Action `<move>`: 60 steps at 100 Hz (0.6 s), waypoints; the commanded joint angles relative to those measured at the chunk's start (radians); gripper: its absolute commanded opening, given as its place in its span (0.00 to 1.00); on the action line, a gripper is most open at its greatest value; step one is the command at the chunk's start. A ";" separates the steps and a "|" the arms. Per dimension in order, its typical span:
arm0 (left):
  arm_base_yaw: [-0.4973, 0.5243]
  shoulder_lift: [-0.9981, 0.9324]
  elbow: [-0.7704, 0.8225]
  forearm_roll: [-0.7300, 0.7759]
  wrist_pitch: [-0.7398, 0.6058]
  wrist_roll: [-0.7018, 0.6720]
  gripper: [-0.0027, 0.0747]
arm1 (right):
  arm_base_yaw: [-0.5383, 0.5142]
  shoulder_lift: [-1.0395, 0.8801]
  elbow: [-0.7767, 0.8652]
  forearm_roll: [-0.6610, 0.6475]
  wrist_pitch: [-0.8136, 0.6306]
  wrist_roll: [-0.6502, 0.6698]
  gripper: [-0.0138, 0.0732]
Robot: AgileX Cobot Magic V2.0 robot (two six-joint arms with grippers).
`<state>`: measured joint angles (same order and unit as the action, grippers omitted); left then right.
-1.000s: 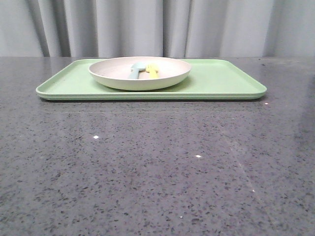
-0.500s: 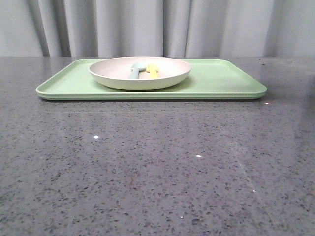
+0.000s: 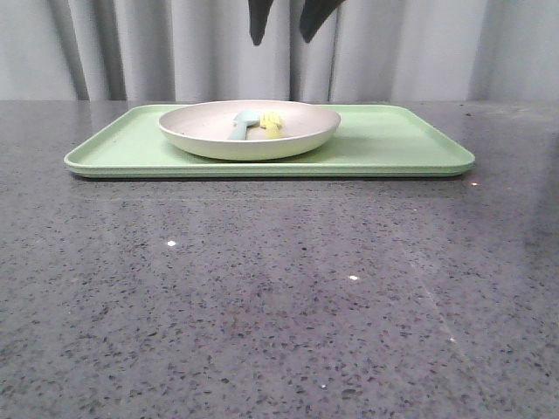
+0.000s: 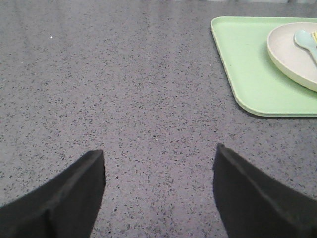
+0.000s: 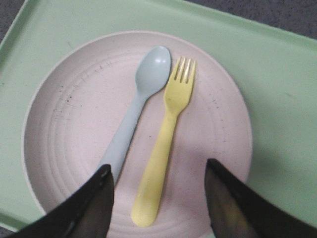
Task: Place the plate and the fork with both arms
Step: 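Move the right gripper above the yellow fork on the plate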
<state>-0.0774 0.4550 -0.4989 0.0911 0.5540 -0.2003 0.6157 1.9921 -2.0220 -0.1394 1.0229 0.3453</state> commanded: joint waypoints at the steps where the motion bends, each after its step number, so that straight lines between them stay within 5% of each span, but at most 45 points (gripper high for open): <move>1: 0.004 0.004 -0.030 -0.004 -0.071 -0.005 0.63 | 0.007 -0.029 -0.040 -0.046 -0.037 0.032 0.64; 60: 0.004 0.004 -0.030 -0.004 -0.071 -0.005 0.63 | 0.006 0.074 -0.041 -0.056 -0.037 0.069 0.64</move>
<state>-0.0774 0.4550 -0.4989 0.0911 0.5540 -0.2003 0.6241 2.1177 -2.0301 -0.1638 1.0273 0.4110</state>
